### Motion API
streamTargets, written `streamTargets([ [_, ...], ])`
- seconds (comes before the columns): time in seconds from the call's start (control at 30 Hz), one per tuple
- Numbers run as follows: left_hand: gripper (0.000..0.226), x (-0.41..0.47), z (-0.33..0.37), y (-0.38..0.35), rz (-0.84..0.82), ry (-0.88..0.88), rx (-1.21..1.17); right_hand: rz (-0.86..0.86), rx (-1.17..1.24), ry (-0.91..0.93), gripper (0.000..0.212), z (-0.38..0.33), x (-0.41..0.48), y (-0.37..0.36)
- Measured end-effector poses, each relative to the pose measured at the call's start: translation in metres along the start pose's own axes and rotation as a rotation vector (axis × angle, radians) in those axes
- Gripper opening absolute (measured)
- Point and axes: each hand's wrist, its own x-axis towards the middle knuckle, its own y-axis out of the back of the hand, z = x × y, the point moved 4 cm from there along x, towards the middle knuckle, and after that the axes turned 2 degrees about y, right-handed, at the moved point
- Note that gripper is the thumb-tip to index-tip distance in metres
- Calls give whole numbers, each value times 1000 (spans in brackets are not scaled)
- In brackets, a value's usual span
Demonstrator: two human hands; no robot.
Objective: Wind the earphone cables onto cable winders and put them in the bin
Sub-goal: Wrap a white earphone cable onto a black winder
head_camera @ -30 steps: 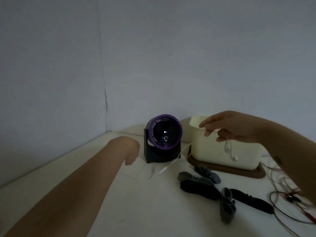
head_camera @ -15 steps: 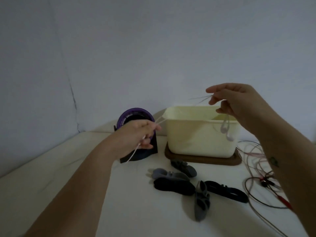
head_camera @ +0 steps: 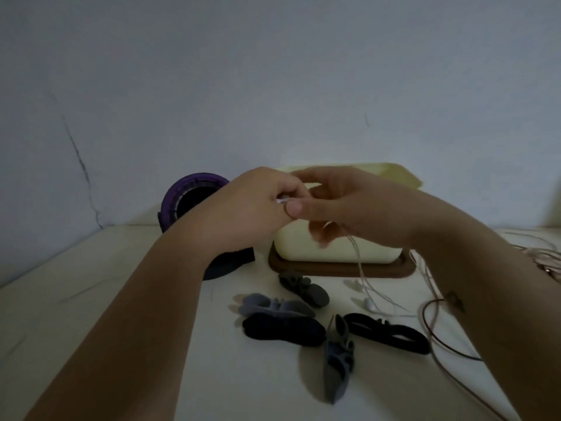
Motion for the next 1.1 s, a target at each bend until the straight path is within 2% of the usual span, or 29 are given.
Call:
streamTargets([
  [0.07,18,-2,-7,7,74,-5,-68,-7,-60,18,24,4,-1,4],
  [0.1,18,-2,-11,10,107,-5,-81,10,-108,12,17,8,-3,9],
  [0.2,18,-4,-28,12,118,48,-61,52,-191,-32,26,12,-10,24],
  [0.37,21,-4,-57,-3,108,158,4,159,-635,-137,26,22,-21,48],
  [0.6,24,-3,-68,-34,-8,225,127,163,-683,-203,20,22,-37,73],
  [0.7,20,-2,-72,-30,58,232,96,75,-688,-282,17,33,-42,81],
  [0.8,12,-1,-72,-14,234,221,17,29,-673,-381,25,47,-43,85],
  [0.87,11,-3,-64,-8,334,186,-23,16,-685,-482,29,57,-43,86],
  [0.93,12,-4,-48,-9,363,119,-41,-37,-731,-574,26,63,-42,83],
  [1.0,11,-5,-28,-10,337,50,-51,-116,-875,-565,20,60,-40,77],
  [1.07,9,-8,-11,-11,297,-5,-75,-119,-944,-445,35,46,-35,64],
  [1.1,9,-9,-4,-12,267,-27,-89,-78,-886,-349,47,36,-31,54],
])
